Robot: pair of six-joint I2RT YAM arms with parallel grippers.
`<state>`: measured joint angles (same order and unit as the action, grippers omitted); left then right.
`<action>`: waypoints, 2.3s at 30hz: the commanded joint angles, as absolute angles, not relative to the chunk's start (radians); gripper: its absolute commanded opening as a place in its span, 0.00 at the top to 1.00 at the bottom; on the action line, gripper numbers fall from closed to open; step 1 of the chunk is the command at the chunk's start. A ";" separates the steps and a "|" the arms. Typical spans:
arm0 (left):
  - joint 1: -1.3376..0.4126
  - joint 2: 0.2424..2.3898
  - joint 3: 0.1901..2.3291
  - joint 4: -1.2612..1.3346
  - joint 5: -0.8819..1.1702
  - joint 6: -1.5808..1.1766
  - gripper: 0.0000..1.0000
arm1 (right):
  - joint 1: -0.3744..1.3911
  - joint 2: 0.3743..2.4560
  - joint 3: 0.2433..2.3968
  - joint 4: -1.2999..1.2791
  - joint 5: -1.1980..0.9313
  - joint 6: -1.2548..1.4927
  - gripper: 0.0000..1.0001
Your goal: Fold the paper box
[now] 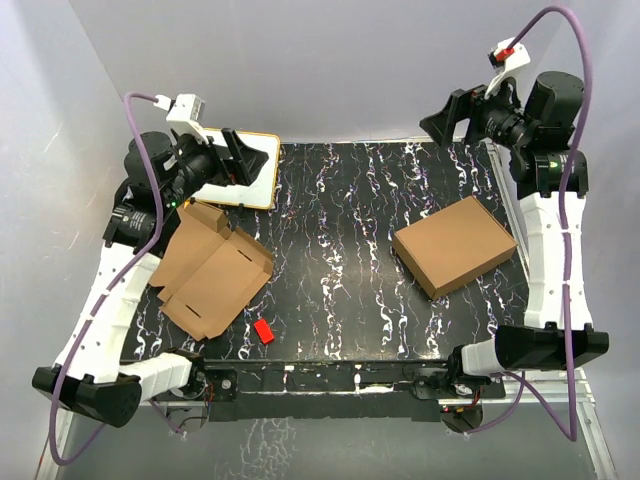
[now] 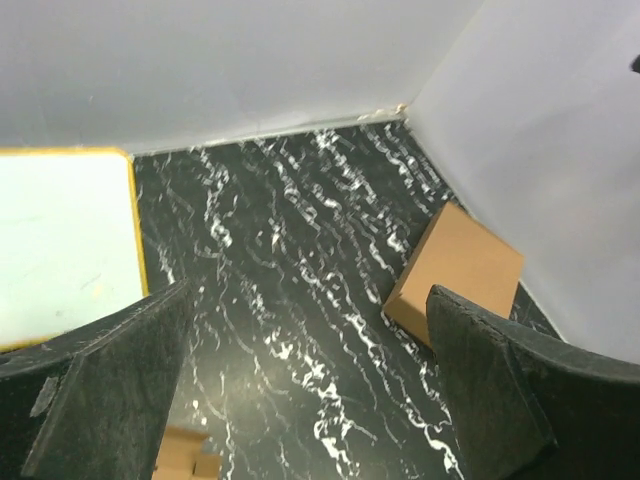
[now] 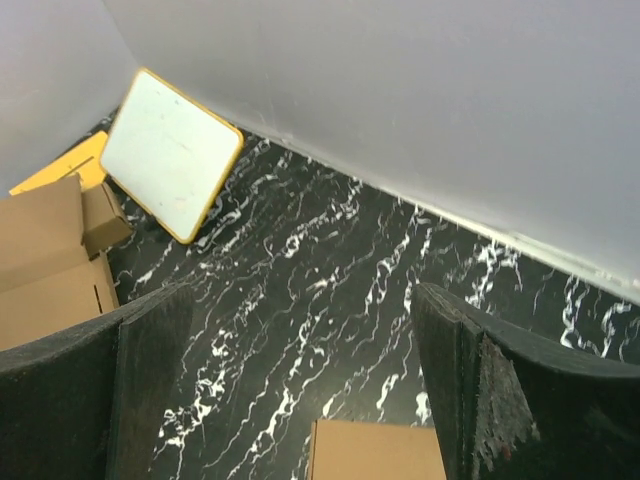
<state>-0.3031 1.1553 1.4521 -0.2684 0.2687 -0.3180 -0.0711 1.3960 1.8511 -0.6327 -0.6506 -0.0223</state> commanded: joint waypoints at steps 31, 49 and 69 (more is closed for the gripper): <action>-0.050 0.752 0.636 -0.244 0.195 -0.585 0.05 | -0.033 1.207 0.743 0.127 -1.220 0.137 0.02; 0.175 0.844 0.694 -0.223 -0.082 -0.503 0.03 | 0.141 1.301 0.791 -0.008 -1.171 -0.055 0.02; 0.602 1.007 0.631 -0.184 0.048 -0.531 0.04 | 0.196 1.334 0.835 -0.100 -1.091 -0.115 0.02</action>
